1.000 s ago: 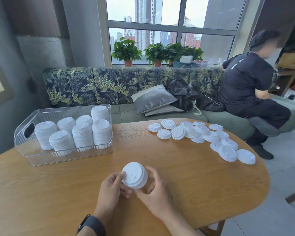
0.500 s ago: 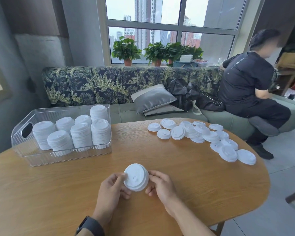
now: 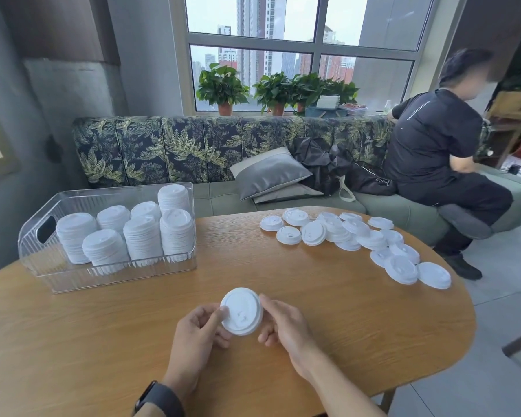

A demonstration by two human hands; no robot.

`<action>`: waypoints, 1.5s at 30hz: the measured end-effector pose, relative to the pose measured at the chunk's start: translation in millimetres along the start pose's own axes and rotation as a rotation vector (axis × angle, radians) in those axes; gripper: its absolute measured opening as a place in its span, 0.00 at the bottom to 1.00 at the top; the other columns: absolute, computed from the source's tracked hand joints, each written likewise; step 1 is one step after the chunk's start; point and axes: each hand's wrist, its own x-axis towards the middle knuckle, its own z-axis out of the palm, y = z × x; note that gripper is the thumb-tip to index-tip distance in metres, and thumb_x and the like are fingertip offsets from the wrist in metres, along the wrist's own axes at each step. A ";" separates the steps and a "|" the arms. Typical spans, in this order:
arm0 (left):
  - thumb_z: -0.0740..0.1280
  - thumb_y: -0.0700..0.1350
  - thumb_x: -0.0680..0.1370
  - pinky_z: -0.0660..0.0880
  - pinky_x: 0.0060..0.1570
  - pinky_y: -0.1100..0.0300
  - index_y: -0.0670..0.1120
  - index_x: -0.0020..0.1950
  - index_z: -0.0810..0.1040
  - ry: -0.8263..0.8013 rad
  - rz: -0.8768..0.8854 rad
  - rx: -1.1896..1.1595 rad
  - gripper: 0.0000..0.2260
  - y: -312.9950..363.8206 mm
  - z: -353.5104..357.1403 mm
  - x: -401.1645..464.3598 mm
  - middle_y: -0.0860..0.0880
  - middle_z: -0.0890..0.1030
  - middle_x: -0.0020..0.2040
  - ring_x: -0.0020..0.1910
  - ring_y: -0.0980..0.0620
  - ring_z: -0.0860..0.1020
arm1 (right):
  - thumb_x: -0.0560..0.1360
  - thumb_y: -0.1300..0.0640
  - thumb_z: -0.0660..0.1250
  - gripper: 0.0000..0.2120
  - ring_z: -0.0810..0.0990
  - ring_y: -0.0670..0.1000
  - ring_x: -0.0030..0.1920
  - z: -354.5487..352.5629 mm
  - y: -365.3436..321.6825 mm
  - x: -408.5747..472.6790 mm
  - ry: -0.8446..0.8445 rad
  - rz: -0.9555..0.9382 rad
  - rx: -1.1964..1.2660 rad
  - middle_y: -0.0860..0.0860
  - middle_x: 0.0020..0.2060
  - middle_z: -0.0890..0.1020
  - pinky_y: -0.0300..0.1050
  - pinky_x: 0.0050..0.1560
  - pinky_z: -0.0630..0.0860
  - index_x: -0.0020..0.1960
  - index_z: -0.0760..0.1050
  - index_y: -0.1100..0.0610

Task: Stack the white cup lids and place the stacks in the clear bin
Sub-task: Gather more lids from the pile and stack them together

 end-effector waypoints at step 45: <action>0.70 0.53 0.81 0.79 0.38 0.50 0.42 0.57 0.81 -0.027 -0.007 0.066 0.15 2.7 -4.4 -8.8 0.40 0.84 0.34 0.32 0.46 0.80 | 0.75 0.46 0.76 0.16 0.76 0.46 0.31 0.5 4.8 -1.6 -0.029 -0.047 -0.055 0.52 0.34 0.83 0.40 0.34 0.73 0.61 0.84 0.51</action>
